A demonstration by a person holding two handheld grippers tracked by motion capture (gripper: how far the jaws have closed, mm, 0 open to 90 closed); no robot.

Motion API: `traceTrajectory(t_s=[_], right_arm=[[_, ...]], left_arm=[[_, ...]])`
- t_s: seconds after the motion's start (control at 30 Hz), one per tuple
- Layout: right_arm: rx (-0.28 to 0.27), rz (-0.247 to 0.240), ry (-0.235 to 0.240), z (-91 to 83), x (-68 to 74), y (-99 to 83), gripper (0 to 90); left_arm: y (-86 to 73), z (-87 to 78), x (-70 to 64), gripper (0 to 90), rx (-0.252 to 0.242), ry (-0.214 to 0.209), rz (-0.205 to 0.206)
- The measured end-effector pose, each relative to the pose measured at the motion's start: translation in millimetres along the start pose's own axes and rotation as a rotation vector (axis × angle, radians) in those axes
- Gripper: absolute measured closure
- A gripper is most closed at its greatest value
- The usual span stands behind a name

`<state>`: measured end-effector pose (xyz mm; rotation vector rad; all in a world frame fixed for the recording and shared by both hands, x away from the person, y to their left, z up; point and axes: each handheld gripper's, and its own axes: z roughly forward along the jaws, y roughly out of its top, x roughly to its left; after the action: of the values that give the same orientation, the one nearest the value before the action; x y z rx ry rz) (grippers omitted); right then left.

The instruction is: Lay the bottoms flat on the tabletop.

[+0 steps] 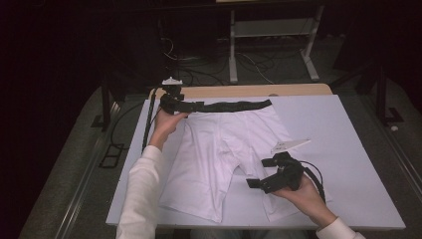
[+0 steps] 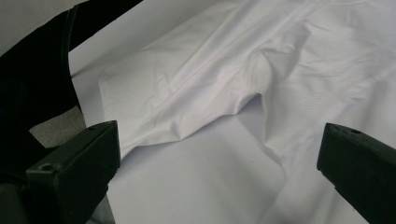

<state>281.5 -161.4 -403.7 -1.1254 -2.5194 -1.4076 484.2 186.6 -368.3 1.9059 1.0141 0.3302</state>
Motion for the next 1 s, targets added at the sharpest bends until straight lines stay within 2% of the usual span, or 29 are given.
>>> traceTrajectory(t_s=[0.27,0.53,0.83,1.0], right_arm=[[-0.024,0.013,-0.047,-17.8,-17.1,-7.2,0.0],[-0.063,0.025,-0.07,-27.2,-29.5,-16.4,0.0],[-0.083,0.019,-0.097,-32.4,-32.6,-23.8,0.0],[-0.099,0.018,-0.111,-37.5,-34.6,-28.7,0.0]], left_arm=[[-12.0,-15.4,-13.0,0.0,-0.012,-0.027,0.018],[-27.1,-35.0,-28.1,0.0,-0.047,-0.061,0.02],[-51.5,-54.9,-42.9,0.0,-0.076,-0.08,0.019],[-64.3,-63.2,-52.1,0.0,-0.075,-0.087,0.04]])
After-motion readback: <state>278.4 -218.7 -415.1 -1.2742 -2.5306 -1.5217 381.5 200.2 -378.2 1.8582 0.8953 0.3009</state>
